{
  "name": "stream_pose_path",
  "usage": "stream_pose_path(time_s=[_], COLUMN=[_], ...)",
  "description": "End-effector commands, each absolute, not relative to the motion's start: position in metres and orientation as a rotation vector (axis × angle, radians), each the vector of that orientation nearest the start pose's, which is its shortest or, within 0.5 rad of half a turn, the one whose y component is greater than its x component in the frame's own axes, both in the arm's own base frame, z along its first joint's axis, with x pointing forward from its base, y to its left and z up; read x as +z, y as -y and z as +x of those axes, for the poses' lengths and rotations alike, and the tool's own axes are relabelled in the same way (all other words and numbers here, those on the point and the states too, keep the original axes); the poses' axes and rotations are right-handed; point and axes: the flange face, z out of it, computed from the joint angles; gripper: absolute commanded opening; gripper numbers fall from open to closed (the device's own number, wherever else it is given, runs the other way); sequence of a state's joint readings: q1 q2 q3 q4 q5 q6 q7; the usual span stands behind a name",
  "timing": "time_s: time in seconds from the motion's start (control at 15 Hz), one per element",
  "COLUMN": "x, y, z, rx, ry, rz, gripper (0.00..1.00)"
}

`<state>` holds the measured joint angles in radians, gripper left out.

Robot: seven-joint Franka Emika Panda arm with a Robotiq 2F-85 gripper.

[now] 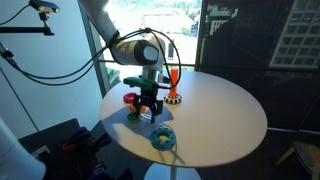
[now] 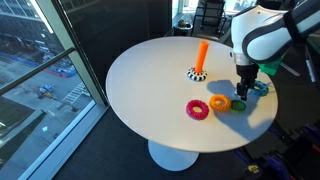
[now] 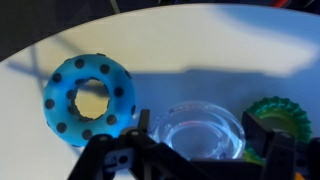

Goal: Take the clear ring off the stack and put it on the table

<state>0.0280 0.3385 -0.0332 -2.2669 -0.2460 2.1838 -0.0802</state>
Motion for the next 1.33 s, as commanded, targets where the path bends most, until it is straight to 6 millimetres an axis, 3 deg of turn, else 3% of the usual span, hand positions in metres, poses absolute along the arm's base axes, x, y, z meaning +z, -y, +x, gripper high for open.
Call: stream_pose_path(time_s=[0.0,0.33,0.67,1.27], x=[0.19,0.207,0.257,0.349], y=[0.013,0.017,0.017,-0.001], z=[0.493,0.496,0.504,0.526], rx=[0.73,0.824,0.978,0.656], ry=[0.44,0.434,0.474,0.43], rz=[-3.211,-3.184,-3.108,-3.064], gripper=[0.98,1.0,1.0,1.0])
